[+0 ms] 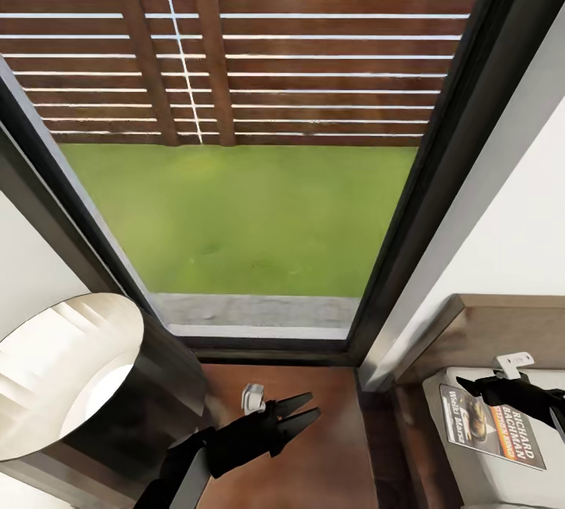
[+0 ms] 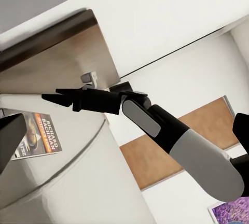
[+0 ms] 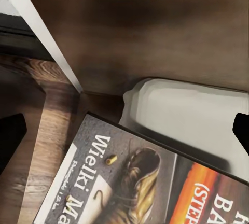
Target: In the bedroom, move the book from the bed onto either nightstand, and place the two sandals side by side next to the bed.
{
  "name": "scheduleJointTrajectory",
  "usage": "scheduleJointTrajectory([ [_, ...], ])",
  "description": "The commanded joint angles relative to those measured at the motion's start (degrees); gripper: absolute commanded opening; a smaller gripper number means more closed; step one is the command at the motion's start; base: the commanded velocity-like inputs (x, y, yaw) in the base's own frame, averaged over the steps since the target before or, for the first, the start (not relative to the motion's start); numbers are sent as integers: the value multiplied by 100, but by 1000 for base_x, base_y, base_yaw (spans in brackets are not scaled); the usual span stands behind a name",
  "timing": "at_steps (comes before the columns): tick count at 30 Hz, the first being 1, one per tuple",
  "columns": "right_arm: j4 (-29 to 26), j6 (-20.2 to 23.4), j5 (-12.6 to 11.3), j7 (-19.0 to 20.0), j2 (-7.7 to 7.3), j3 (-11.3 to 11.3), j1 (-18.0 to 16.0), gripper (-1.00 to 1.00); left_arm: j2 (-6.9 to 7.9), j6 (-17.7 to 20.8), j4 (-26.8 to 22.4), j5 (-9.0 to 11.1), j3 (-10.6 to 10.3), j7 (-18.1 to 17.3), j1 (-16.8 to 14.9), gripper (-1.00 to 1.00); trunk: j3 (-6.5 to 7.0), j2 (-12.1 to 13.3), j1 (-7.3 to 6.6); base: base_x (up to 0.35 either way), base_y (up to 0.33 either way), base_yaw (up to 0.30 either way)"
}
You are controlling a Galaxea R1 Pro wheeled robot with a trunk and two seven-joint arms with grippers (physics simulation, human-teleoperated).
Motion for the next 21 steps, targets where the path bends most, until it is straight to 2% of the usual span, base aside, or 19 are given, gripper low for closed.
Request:
scheduleJointTrajectory([
  [1,-8,21,47,45,3,-17,-4,100,1,58,0,40,-4,-5,-3,100,-23,-44,22,0,0,0],
  [14,-10,24,47,37,5,-10,-9,100,1,58,0,40,-6,-5,-3,100,-256,-565,308,0,0,0],
  [18,-14,25,47,37,33,-9,-9,100,1,58,0,40,-6,-5,-3,100,-256,-565,308,0,0,0],
  [21,-15,25,50,35,130,-9,-8,100,1,58,0,40,-6,-5,-3,100,-256,-565,308,0,0,0],
])
